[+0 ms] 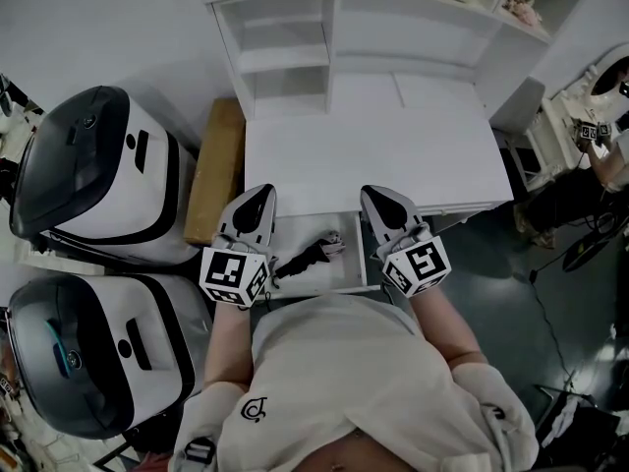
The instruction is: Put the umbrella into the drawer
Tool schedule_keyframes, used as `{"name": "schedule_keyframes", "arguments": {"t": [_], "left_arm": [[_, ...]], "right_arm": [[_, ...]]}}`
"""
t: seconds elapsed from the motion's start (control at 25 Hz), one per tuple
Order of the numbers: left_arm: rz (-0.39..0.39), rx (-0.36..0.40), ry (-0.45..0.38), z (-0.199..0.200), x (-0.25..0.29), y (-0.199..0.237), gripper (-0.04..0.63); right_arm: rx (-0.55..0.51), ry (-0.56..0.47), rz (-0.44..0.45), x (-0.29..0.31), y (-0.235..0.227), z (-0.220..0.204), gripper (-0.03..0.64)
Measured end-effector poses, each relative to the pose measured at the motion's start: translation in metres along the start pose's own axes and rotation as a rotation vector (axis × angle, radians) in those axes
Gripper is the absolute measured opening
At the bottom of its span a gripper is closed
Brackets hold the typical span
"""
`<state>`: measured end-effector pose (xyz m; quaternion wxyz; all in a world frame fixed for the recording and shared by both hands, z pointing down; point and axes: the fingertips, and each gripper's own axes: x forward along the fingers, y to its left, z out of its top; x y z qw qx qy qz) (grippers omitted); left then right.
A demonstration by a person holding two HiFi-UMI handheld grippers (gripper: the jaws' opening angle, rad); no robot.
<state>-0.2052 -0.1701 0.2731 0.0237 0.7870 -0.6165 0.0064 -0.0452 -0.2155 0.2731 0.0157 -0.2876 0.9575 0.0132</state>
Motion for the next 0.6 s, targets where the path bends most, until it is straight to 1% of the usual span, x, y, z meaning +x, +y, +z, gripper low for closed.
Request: {"name": "schedule_keyframes", "arguments": {"t": [0.2, 0.6], "left_arm": [[-0.007, -0.004, 0.012, -0.004, 0.0011, -0.0033, 0.012], [-0.004, -0.007, 0.017, -0.0051, 0.0022, -0.005, 0.012]], "right_arm": [[0.021, 0.002, -0.007, -0.0029, -0.0004, -0.0036, 0.003], [0.025, -0.002, -0.012, -0.0026, 0.0048, -0.0017, 0.003]]}}
